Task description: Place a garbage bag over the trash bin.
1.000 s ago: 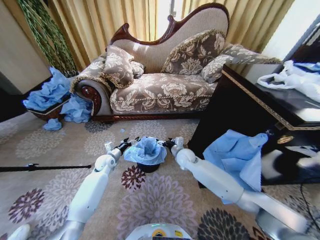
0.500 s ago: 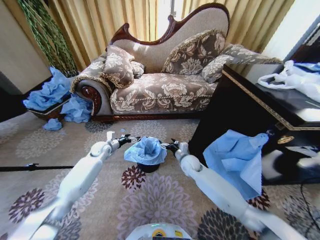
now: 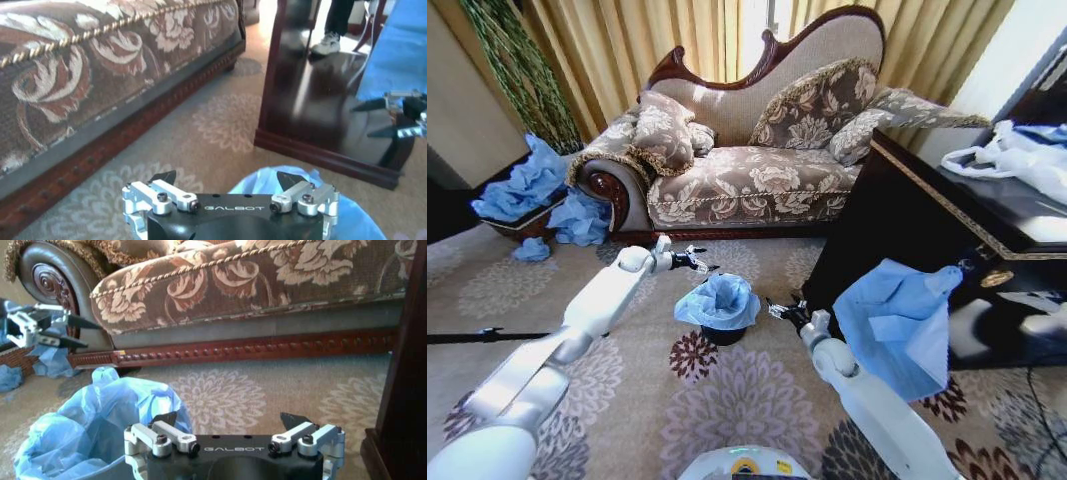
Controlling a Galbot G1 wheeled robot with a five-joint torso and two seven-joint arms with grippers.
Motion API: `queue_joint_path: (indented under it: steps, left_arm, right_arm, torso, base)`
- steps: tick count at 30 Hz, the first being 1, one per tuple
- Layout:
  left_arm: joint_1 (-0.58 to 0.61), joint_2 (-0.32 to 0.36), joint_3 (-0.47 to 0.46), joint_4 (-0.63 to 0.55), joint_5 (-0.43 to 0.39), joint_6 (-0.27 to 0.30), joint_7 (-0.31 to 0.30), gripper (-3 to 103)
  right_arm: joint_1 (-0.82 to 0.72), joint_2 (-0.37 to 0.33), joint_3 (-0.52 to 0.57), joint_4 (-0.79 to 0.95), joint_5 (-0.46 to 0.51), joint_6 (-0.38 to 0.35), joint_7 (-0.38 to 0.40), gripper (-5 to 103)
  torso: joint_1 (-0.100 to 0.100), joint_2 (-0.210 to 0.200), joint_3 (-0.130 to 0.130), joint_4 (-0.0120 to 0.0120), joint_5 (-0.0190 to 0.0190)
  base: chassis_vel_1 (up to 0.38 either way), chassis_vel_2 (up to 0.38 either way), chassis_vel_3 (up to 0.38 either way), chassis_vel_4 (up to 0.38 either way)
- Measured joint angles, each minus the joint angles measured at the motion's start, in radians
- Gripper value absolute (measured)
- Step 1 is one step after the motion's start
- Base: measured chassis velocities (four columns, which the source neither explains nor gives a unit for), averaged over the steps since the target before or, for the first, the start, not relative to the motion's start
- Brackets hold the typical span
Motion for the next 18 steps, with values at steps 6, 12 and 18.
queue_joint_path:
  steps: [6,12,18]
  left_arm:
    - [0.035,0.047,0.026,-0.042,-0.053,0.046,-0.011,100]
    - [0.051,0.044,0.038,-0.009,-0.036,0.036,-0.01,100]
    - [0.055,-0.017,0.03,0.046,-0.031,0.024,-0.029,81]
  right_arm:
    - [-0.012,0.0,0.021,-0.004,-0.005,0.005,-0.014,100]
    - [-0.016,-0.001,0.022,-0.005,-0.003,0.008,-0.014,100]
    - [-0.023,-0.004,0.016,0.0,-0.003,0.008,-0.012,100]
  torso:
    - [0.0,0.0,0.0,0.0003,-0.0002]
    - [0.0,0.0,0.0,0.0003,-0.0001]
    - [0.0,0.0,0.0,-0.0001,-0.0001]
  base:
    - [0.0,0.0,0.0,0.0]
    - [0.0,0.0,0.0,0.0]
    - [0.0,0.0,0.0,0.0]
